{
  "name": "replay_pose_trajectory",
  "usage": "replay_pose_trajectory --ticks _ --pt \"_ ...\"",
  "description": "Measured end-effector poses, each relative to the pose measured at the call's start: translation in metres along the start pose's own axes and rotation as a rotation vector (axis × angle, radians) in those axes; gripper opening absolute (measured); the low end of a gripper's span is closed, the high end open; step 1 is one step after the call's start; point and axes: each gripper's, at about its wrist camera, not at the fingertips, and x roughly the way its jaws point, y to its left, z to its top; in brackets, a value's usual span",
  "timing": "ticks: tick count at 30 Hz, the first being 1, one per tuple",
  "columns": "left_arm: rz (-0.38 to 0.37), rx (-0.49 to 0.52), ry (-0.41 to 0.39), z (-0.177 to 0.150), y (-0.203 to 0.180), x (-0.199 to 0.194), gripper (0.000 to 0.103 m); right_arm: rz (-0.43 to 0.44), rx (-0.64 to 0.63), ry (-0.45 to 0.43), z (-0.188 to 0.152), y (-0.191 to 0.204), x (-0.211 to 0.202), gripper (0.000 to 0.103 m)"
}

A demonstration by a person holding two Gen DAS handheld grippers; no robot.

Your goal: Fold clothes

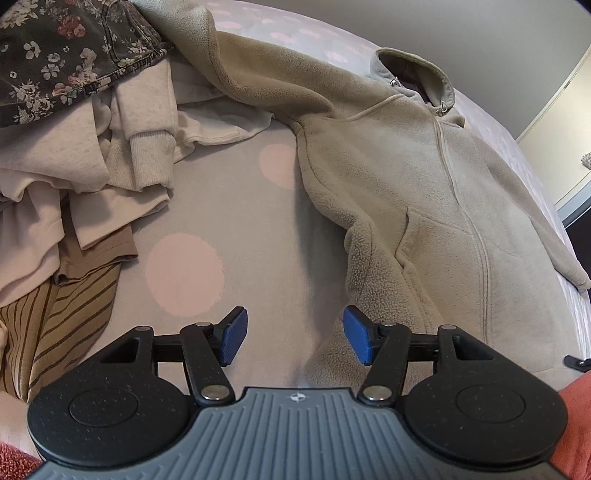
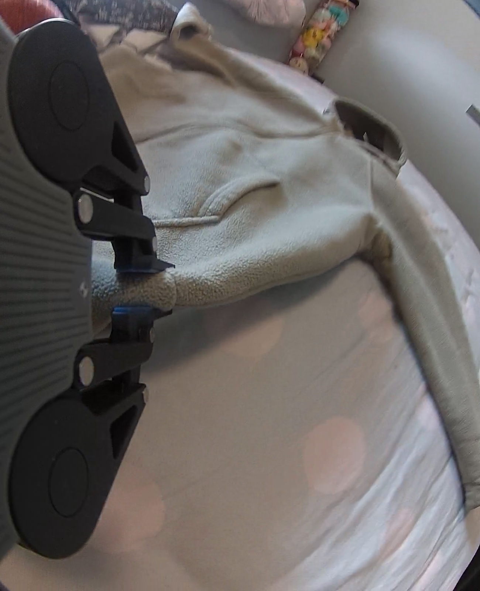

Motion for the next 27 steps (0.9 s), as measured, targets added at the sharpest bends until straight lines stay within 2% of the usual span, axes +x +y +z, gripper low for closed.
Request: replay_pose_trajectory --ticks 2,6,11,18,24,27 --pt "-0.005 -0.006 0.005 0.000 0.001 0.001 0.056 -0.011 -0.001 0.000 -0.001 -0.003 0.006 0.018" --pt "-0.009 -0.028 0.024 0.001 0.004 0.003 0.056 -0.017 -0.005 -0.030 0.001 -0.008 0.000 0.037" --pt "0.008 0.016 0.077 0.000 -0.005 0.015 0.059 -0.024 -0.071 -0.096 -0.005 -0.010 -0.022 0.041" --pt "0.002 0.059 0.186 0.002 -0.020 0.046 0.059 0.007 -0.019 -0.121 -0.012 -0.023 -0.020 0.044" --pt "-0.015 0.192 0.157 0.000 -0.046 0.066 0.059 0.024 0.008 -0.120 -0.016 -0.031 -0.017 0.047" --pt "-0.046 0.154 0.177 0.000 -0.042 0.078 0.059 0.023 0.020 -0.113 -0.018 -0.035 -0.017 0.048"
